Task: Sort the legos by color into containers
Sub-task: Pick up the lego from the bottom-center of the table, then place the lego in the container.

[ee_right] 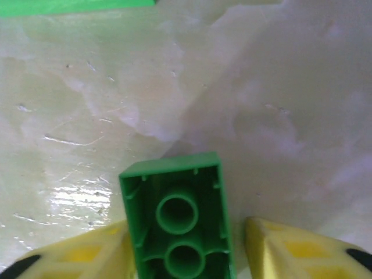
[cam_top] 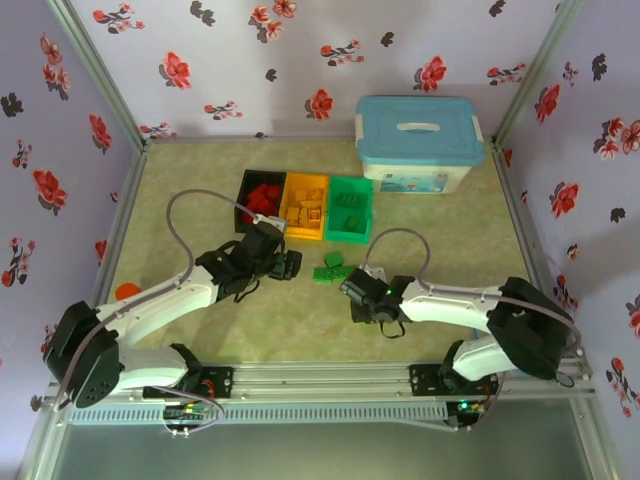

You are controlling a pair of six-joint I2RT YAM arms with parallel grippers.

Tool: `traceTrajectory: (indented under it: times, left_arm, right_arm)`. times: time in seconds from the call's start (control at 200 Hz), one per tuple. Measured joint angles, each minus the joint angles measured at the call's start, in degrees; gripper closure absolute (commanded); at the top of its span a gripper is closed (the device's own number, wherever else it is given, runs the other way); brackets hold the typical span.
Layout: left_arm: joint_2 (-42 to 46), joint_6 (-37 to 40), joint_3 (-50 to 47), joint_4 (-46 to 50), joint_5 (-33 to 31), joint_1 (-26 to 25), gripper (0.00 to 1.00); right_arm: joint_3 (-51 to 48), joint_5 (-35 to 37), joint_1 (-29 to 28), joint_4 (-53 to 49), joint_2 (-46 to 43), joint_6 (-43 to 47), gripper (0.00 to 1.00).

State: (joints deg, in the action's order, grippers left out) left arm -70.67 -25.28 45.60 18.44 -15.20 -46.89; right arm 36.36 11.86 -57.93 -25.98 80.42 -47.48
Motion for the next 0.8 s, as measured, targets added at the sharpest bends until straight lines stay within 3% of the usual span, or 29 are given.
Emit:
traceTrajectory:
  times: [0.155,0.415,0.63,0.8]
  left_arm:
    - [1.92,-1.25,-2.05,-0.04,-0.33,0.00,0.16]
    - [7.02,-4.94,-8.72,-1.05,-0.33,-0.46,0.16]
    - [10.62,-9.40,-15.13,-1.40,-0.37,-3.41,0.16]
    - [10.97,-13.05,-18.23,-2.16,-0.96,-7.39,0.17]
  right_arm:
    - [2.62,1.55,-1.73,-1.14,2.58,-0.22,0.68]
    - [12.15,3.37,-1.42,-3.93,3.39,2.84,0.70]
    - [25.20,3.80,6.88,-6.71,5.07,10.95,0.70]
    - [38.34,2.56,14.45,-9.05,12.55,17.86,0.70]
